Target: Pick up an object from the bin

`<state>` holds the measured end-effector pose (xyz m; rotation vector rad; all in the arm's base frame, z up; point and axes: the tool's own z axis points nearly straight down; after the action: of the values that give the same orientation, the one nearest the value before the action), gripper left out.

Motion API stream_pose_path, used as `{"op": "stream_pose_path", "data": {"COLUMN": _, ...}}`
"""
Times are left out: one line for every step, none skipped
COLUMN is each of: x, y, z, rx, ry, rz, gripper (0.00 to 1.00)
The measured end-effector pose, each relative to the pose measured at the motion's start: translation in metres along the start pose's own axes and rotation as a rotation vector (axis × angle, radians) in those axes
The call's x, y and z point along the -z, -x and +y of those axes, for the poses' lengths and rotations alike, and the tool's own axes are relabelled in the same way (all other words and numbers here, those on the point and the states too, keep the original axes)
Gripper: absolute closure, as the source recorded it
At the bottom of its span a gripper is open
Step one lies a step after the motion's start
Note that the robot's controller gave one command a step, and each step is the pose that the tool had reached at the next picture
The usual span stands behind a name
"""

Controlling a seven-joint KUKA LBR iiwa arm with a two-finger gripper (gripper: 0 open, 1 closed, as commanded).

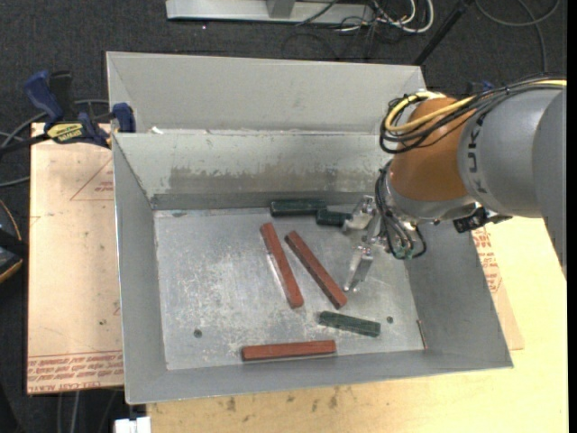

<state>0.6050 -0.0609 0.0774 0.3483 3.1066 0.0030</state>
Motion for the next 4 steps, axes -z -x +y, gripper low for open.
{"op": "stream_pose_path", "data": {"x": 0.001, "y": 0.000, "z": 0.000, "rx": -0.001, "ry": 0.000, "rz": 0.001, "gripper": 0.00}}
{"op": "stream_pose_path", "data": {"x": 0.051, "y": -0.006, "z": 0.000, "rx": 0.013, "ry": -0.003, "rz": 0.013, "gripper": 0.00}}
{"op": "stream_pose_path", "data": {"x": 0.090, "y": 0.022, "z": 0.000, "rx": 0.055, "ry": -0.002, "rz": 0.013, "gripper": 0.00}}
{"op": "stream_pose_path", "data": {"x": 0.081, "y": -0.026, "z": -0.005, "rx": 0.029, "ry": -0.002, "rz": 0.011, "gripper": 0.00}}
